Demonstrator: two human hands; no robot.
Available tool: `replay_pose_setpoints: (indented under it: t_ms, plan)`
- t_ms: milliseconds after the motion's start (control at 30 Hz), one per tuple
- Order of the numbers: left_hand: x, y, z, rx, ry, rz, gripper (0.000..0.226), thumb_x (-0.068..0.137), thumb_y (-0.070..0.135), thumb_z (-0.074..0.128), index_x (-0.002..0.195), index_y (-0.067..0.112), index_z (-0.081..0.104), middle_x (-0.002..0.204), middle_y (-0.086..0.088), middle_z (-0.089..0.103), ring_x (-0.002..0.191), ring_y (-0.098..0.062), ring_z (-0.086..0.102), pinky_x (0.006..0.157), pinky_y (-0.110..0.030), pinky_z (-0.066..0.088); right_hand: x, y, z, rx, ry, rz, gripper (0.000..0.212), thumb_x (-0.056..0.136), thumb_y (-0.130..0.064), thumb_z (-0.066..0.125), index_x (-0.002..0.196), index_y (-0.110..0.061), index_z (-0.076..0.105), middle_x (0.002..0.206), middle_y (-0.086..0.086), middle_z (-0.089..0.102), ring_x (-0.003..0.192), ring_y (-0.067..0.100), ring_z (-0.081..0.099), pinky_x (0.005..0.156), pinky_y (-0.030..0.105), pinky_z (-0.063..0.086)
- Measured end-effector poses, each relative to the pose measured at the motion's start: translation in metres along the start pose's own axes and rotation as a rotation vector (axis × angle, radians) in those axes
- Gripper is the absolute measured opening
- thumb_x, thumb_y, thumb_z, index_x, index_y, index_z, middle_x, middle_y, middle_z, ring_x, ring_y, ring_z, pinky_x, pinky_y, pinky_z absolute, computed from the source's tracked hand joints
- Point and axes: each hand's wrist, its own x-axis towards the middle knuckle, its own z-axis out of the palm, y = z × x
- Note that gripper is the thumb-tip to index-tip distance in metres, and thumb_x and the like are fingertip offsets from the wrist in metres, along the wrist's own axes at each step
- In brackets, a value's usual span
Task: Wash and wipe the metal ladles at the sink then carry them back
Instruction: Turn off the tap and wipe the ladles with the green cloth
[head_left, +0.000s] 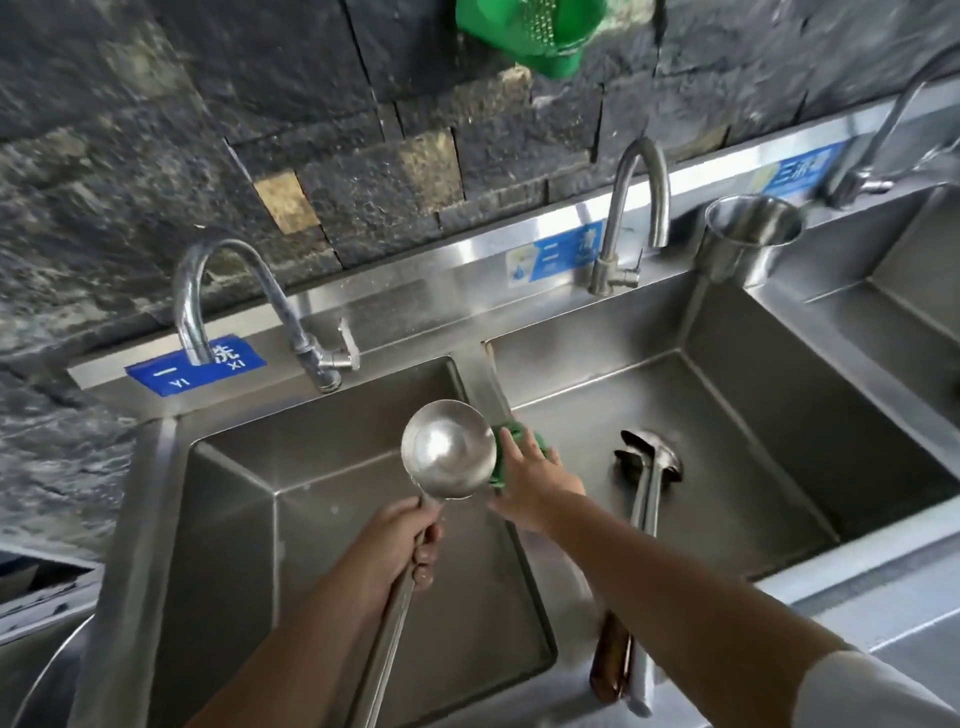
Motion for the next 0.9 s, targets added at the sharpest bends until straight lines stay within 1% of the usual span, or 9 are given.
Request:
replay_pose_setpoints:
  t_ms: [100,233,333,467,600,667,767,833,900]
  plan:
    - [0.007,0.009,0.017,-0.025,-0.025,-0.009,0.021,0.098,0.017,0.051,0.078,0.014,0.047,0.06,0.001,0.046,0.034,-0.006,0.031,0.037,-0.013,0.027,-0.032,0.001,-0.009,0.102,0.006,0.06,0.076,0.078,-0.051,0.052,0.146,-0.031,0.024,0.154,0.003,0.032,0.13,0.031,0.048,0.1,0.043,0.046]
    - [0.017,0.021,0.048,-0.078,-0.064,-0.023,0.018,0.099,0.013,0.047,0.081,0.016,0.046,0.064,0.0,0.047,0.034,-0.005,0.032,0.038,-0.012,0.027,-0.091,-0.004,-0.022,0.372,-0.025,0.09,0.034,0.089,-0.042,0.051,0.109,-0.018,0.062,0.112,0.008,0.067,0.101,0.026,0.064,0.082,0.033,0.051]
    - [0.025,0.033,0.077,-0.072,-0.084,0.006,0.022,0.099,0.008,0.044,0.078,0.016,0.044,0.064,-0.001,0.048,0.034,-0.005,0.034,0.037,-0.012,0.027,-0.135,-0.012,-0.024,0.692,-0.027,0.027,0.016,0.092,-0.028,0.055,0.081,-0.019,0.063,0.086,0.003,0.068,0.076,0.015,0.061,0.074,0.037,0.052]
    - [0.036,0.047,0.113,0.059,-0.044,0.05,0.026,0.094,-0.001,0.04,0.073,0.013,0.044,0.064,-0.003,0.044,0.039,-0.008,0.035,0.037,-0.012,0.026,-0.175,-0.033,-0.024,1.169,-0.04,0.084,0.006,0.084,-0.014,0.06,0.078,-0.015,0.061,0.06,-0.003,0.053,0.05,0.008,0.048,0.052,0.025,0.035]
    - [0.047,0.057,0.131,0.194,-0.132,0.121,0.016,0.089,-0.005,0.045,0.08,0.003,0.055,0.058,-0.007,0.052,0.045,-0.016,0.041,0.042,-0.018,0.03,-0.172,-0.039,-0.023,1.136,0.073,0.198,0.03,0.064,-0.03,0.074,0.085,-0.013,0.063,0.069,-0.001,0.062,0.056,0.012,0.054,0.055,0.028,0.041]
    - [0.049,0.058,0.136,0.178,-0.22,0.128,0.014,0.088,-0.006,0.051,0.094,0.003,0.059,0.067,-0.008,0.063,0.053,-0.019,0.055,0.043,-0.019,0.032,-0.166,-0.038,-0.035,1.099,0.1,0.252,0.024,0.064,-0.023,0.075,0.081,-0.011,0.063,0.07,0.003,0.062,0.057,0.013,0.055,0.056,0.028,0.042]
    - [0.046,0.054,0.135,0.153,-0.289,0.091,0.042,0.087,0.0,0.061,0.127,0.014,0.055,0.097,-0.007,0.067,0.083,-0.02,0.072,0.048,-0.022,0.038,-0.163,-0.034,-0.048,1.208,0.108,0.315,0.009,0.074,0.003,0.066,0.077,-0.004,0.063,0.057,0.007,0.052,0.042,0.013,0.047,0.043,0.022,0.035]
    - [0.036,0.048,0.13,0.254,-0.31,0.094,0.064,0.079,0.013,0.071,0.138,0.016,0.049,0.103,-0.009,0.07,0.087,-0.023,0.071,0.057,-0.024,0.039,-0.159,-0.034,-0.052,1.308,0.166,0.361,0.015,0.068,-0.001,0.063,0.082,0.002,0.067,0.061,0.013,0.058,0.047,0.018,0.053,0.048,0.024,0.04]
    - [0.019,0.038,0.121,0.317,-0.297,0.1,0.053,0.081,0.023,0.069,0.131,0.017,0.054,0.103,-0.014,0.069,0.082,-0.023,0.07,0.053,-0.019,0.041,-0.146,-0.024,-0.05,1.341,0.241,0.383,0.021,0.068,-0.007,0.061,0.083,0.006,0.066,0.07,0.022,0.064,0.06,0.029,0.061,0.061,0.035,0.05]
